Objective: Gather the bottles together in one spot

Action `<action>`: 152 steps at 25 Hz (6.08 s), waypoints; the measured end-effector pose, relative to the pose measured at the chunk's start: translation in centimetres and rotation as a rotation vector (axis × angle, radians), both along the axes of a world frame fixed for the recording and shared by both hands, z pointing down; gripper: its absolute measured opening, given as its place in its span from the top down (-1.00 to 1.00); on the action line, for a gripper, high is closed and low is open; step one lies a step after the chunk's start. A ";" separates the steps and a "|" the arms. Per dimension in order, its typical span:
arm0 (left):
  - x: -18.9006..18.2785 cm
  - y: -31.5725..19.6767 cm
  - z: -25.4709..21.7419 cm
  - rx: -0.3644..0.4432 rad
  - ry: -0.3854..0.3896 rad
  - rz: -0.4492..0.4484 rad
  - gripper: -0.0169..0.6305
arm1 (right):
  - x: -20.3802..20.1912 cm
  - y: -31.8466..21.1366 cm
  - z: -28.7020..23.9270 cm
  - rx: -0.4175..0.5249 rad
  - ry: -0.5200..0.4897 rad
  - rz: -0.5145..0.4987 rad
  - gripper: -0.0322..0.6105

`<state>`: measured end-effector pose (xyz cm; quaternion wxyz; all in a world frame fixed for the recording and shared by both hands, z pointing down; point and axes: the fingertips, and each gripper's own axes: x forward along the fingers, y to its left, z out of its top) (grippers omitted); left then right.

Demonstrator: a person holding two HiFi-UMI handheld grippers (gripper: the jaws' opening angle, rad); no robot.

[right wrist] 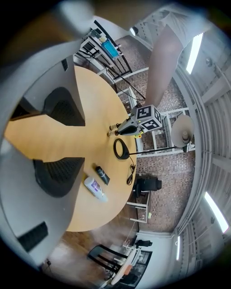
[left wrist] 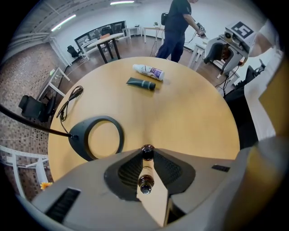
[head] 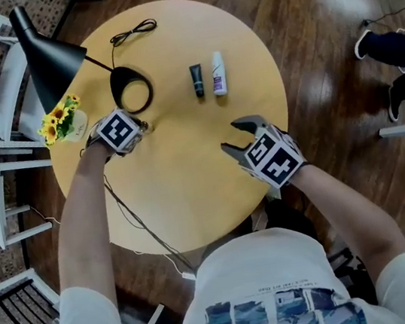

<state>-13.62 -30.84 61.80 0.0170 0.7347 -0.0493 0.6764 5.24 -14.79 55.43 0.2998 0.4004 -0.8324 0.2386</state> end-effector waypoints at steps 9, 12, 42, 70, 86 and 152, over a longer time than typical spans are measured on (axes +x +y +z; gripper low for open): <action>0.1 -0.3 0.3 0.007 0.006 -0.017 0.70 | -0.1 -0.2 0.5 -0.008 -0.004 -0.009 0.14; 0.2 -0.2 0.4 0.000 0.012 -0.028 0.69 | -0.3 -0.3 0.8 -0.014 -0.007 -0.016 0.14; 1.7 10.9 -15.2 0.293 0.523 -0.661 0.58 | 2.7 5.0 -2.1 0.046 -0.034 -0.156 0.14; -1.6 35.5 -16.7 0.270 0.843 -1.087 0.57 | 2.2 15.7 -4.2 0.038 -0.024 -0.074 0.14; -8.2 39.7 -13.6 0.239 0.847 -1.091 0.54 | -0.2 12.7 -2.8 0.037 0.047 -0.004 0.14; -1.6 24.9 -15.5 0.231 0.785 -1.095 0.54 | -2.8 -13.0 -2.1 0.145 0.141 -0.078 0.58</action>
